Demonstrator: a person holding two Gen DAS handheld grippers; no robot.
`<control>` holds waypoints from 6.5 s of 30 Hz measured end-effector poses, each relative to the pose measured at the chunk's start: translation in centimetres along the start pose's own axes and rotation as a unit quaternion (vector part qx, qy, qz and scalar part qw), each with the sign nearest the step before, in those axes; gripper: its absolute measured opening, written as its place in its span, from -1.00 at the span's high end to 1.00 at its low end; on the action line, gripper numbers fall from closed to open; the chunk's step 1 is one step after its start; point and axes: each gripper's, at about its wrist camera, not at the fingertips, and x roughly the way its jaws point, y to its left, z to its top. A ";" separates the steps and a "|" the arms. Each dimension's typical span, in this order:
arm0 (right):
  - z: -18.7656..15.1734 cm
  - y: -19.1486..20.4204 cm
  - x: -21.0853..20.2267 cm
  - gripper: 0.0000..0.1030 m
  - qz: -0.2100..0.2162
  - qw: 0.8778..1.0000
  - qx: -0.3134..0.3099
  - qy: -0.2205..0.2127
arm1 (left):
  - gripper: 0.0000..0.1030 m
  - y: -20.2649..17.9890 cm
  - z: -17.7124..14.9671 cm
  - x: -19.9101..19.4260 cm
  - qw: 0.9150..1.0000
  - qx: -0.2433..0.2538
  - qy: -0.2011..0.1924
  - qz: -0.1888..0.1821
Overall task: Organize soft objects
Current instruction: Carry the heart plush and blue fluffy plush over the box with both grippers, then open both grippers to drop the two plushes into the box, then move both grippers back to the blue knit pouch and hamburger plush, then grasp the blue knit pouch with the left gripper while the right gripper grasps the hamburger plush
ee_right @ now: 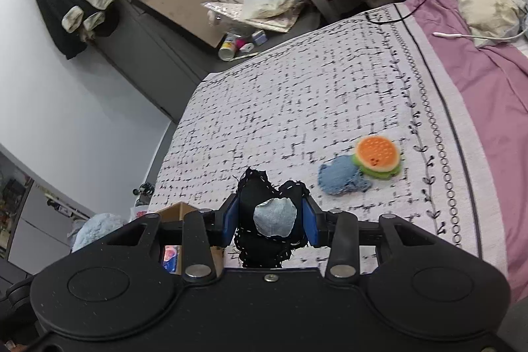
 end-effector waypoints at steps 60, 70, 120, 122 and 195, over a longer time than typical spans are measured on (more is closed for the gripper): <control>-6.5 17.2 13.6 0.21 0.101 0.984 -0.089 0.114 | -0.12 12.9 1.2 1.5 0.994 -0.082 0.030 0.070; -6.9 18.2 15.8 -0.05 0.067 0.984 -0.123 0.112 | -0.12 13.2 1.0 2.6 0.993 -0.077 0.043 0.075; 1.5 3.3 -2.5 -1.00 0.060 0.988 -0.141 -0.003 | -0.99 -4.9 0.0 -1.3 0.999 0.014 0.013 0.042; 1.9 2.6 -3.1 -1.00 0.056 0.989 -0.139 -0.009 | -0.99 -5.8 -0.1 -1.3 0.999 0.014 0.015 0.035; 5.3 -14.8 13.3 -0.36 -0.017 0.992 0.073 0.105 | 0.54 -20.5 -3.1 24.1 0.983 -0.001 0.180 -0.040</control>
